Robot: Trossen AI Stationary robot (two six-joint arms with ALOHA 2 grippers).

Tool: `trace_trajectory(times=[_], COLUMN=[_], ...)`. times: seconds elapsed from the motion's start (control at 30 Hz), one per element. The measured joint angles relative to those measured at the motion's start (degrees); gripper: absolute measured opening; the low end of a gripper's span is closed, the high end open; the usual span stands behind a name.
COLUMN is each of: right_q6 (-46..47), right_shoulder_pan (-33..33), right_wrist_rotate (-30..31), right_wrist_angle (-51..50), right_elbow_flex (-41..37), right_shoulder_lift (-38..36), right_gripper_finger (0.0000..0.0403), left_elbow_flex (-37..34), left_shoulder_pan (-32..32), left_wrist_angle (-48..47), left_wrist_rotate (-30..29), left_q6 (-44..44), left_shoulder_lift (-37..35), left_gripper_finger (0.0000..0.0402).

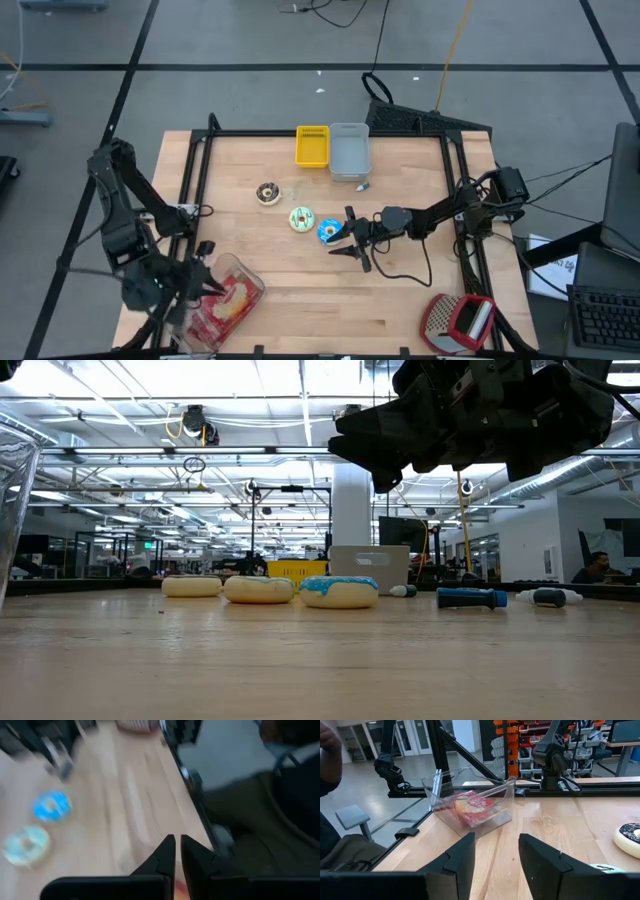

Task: Pick & Place Food Item
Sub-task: Put the blue food coloring bottle into the white bin

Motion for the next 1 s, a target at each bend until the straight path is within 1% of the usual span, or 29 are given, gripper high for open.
trace_trajectory(times=[0.2, 0.27, 0.37, 0.43, 0.53, 0.67, 0.77, 0.83, 0.9, 1.0], right_q6=[0.00, 0.00, 0.00, 0.00, 0.00, 0.00, 0.00, 0.00, 0.00, -0.02], right_shoulder_pan=[0.00, -0.09, -0.22, -0.22, -0.22, -0.22, -0.22, -0.22, -0.22, -0.22], right_wrist_rotate=[0.00, 0.00, 0.00, 0.00, 0.00, 0.00, 0.00, 0.00, 0.00, 0.00], right_wrist_angle=[0.00, 0.01, -0.03, -0.17, -0.46, -0.45, -0.44, -0.44, -0.44, -0.42], right_elbow_flex=[0.00, 0.00, 0.00, 0.00, 0.00, 0.01, 0.02, 0.00, 0.00, 0.02], right_shoulder_lift=[0.00, 0.00, 0.00, 0.00, 0.00, 0.00, 0.00, 0.00, 0.00, 0.00], right_gripper_finger=[0.0139, 0.0139, 0.0139, 0.0139, 0.0139, 0.0139, 0.0139, 0.0139, 0.0139, 0.0139], left_elbow_flex=[0.00, 0.02, 0.02, 0.02, 0.02, 0.07, 0.06, -1.17, -3.45, -8.01], left_shoulder_pan=[2.35, 3.21, 4.32, 4.80, 5.49, 6.36, 7.95, 9.80, 12.29, 16.86], left_wrist_angle=[8.93, 12.74, 15.88, 16.00, 16.06, 16.38, 12.05, 11.40, 12.48, 16.55], left_wrist_rotate=[-8.58, -11.99, -16.17, -16.52, -16.47, -16.07, -15.69, -13.99, -9.70, -0.22], left_q6=[14.69, 22.46, 37.35, 43.34, 49.17, 49.45, 45.97, 43.40, 42.43, 41.56], left_shoulder_lift=[-4.64, -6.03, -8.38, -10.02, -12.17, -13.70, -13.80, -13.77, -13.97, -14.92], left_gripper_finger=[0.0031, 0.0031, 0.0031, 0.0031, 0.0031, 0.0031, 0.0031, 0.0031, 0.0031, 0.0031])
